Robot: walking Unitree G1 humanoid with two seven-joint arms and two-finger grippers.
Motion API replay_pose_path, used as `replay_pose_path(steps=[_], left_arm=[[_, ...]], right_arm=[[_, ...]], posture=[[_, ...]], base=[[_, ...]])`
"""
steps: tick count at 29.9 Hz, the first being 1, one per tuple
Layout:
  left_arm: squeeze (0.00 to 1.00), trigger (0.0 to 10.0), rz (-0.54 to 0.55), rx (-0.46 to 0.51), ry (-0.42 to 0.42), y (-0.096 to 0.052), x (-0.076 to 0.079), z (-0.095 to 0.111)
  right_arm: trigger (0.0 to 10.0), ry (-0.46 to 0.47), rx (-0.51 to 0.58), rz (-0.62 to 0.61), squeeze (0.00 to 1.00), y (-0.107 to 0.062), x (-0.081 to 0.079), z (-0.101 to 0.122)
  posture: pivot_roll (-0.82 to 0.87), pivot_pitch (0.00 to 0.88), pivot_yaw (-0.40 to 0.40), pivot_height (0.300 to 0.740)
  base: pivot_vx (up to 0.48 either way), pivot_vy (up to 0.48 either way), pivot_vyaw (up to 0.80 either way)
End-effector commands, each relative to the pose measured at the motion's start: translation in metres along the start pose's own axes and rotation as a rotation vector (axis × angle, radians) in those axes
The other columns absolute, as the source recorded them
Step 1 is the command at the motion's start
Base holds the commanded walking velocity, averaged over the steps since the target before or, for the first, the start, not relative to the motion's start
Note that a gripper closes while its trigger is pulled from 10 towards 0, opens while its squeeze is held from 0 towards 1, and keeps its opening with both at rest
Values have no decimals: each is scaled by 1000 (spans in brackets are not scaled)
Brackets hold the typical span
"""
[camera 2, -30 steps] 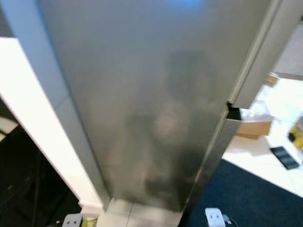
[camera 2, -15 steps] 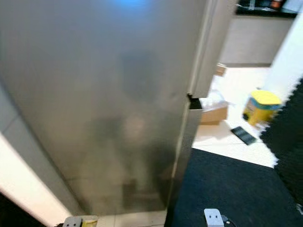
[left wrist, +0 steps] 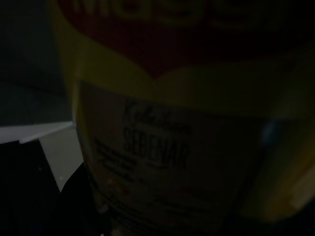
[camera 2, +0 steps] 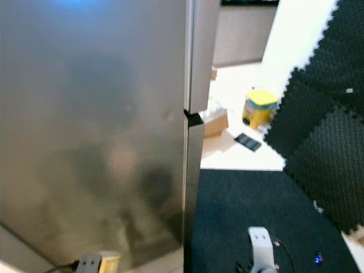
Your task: Restocking fridge
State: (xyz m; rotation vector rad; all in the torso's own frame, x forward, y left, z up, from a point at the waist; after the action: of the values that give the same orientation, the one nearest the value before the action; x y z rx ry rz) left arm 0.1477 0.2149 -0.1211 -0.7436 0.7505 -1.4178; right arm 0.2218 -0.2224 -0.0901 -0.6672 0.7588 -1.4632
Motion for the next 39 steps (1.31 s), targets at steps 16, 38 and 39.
replay_pose_path(steps=[16,38,39], left_arm=[[0,10000,-11,-61,-9,-4,5,-19],[0,10000,-12,-92,23,-13,-2,-38],[0,10000,-12,-94,25,-13,-3,-39]], right_arm=[[10000,-39,286,82,0,-2,-3,86],[10000,-206,660,457,0,-35,-92,230],[10000,-211,670,477,0,-38,-97,234]], posture=[[-46,0,-19,740],[-26,64,-3,740],[-21,73,-4,740]], base=[[0,0,-254],[0,0,0],[0,0,0]])
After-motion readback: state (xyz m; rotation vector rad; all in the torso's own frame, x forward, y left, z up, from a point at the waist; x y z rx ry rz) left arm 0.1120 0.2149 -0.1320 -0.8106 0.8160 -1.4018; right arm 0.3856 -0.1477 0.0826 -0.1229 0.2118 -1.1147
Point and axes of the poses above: a point about 5 cm out from each wrist's last joint towards the gripper, its own y axis pointing out of the wrist towards the gripper, its own z axis along the axis of the wrist's last joint, x = y × z, the point moved 3 cm from there along y, pointing out of the wrist towards the gripper, and after that the axes turned 3 degrees about y, right-handed, at the moved point
